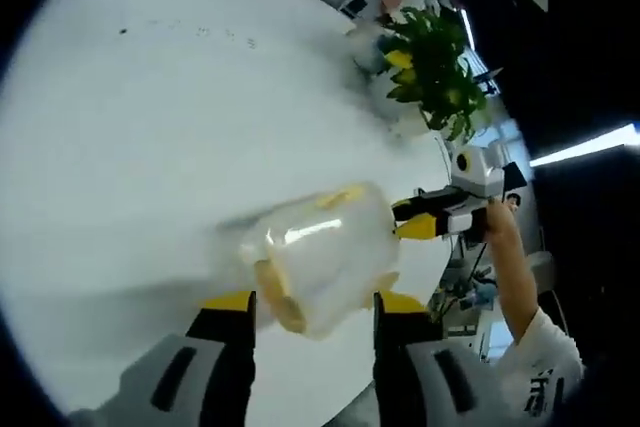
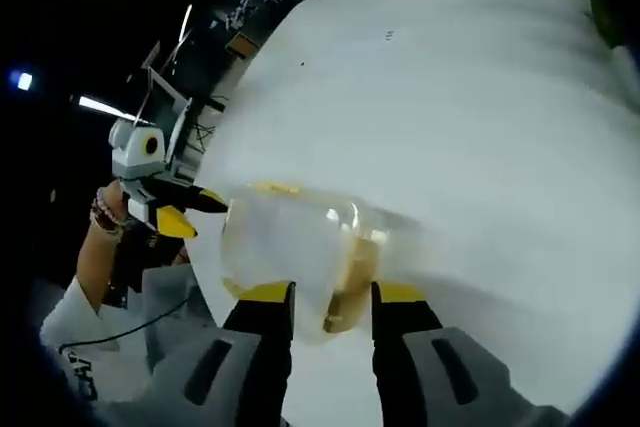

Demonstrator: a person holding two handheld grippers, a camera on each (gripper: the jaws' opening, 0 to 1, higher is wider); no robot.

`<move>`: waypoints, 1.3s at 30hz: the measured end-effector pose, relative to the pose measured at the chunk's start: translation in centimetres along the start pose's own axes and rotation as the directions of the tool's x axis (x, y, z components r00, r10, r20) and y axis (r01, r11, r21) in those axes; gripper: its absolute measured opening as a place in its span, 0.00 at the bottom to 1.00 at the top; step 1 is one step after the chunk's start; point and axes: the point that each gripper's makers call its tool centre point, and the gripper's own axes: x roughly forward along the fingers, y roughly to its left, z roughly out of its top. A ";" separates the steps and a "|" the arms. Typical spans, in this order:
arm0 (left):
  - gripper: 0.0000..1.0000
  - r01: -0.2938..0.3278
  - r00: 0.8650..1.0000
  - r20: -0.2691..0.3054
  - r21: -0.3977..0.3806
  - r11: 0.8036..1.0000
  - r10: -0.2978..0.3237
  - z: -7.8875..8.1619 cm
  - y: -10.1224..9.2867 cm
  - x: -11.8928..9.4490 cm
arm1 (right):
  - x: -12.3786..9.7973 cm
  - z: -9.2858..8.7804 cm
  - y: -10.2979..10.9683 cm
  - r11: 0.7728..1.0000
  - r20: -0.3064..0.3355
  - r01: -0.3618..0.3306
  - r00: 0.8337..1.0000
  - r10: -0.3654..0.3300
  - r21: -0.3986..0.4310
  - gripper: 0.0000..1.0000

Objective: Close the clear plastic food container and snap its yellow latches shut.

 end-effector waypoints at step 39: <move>0.17 -0.140 0.979 -0.146 0.008 0.990 0.140 -1.9 2.1 0.3 | 2.3 0.0 2.0 1.000 0.015 -0.023 1.000 0.024 -0.018 0.17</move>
